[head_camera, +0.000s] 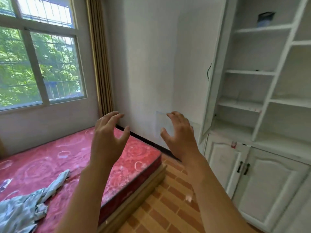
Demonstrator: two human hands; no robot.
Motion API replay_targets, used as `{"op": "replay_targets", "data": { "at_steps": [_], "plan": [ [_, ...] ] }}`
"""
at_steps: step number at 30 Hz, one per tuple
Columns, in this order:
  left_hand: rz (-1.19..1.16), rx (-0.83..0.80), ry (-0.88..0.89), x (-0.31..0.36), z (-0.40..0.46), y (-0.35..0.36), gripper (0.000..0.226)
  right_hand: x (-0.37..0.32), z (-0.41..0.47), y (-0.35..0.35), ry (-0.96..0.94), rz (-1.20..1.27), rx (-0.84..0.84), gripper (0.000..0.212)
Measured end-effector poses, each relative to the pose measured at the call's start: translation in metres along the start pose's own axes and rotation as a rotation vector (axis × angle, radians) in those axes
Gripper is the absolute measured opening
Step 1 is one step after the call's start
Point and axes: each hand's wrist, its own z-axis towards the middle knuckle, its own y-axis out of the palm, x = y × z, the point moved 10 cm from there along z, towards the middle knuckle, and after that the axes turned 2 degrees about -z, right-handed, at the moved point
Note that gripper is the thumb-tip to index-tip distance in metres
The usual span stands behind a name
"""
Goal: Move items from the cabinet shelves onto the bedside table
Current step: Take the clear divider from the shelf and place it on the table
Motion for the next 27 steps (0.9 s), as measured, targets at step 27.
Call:
{"op": "replay_targets", "data": {
  "at_steps": [27],
  "plan": [
    [-0.455, -0.407, 0.228, 0.258, 0.044, 0.422, 0.047, 0.356, -0.018, -0.222, 0.423, -0.4, 0.182, 0.06]
  ]
}}
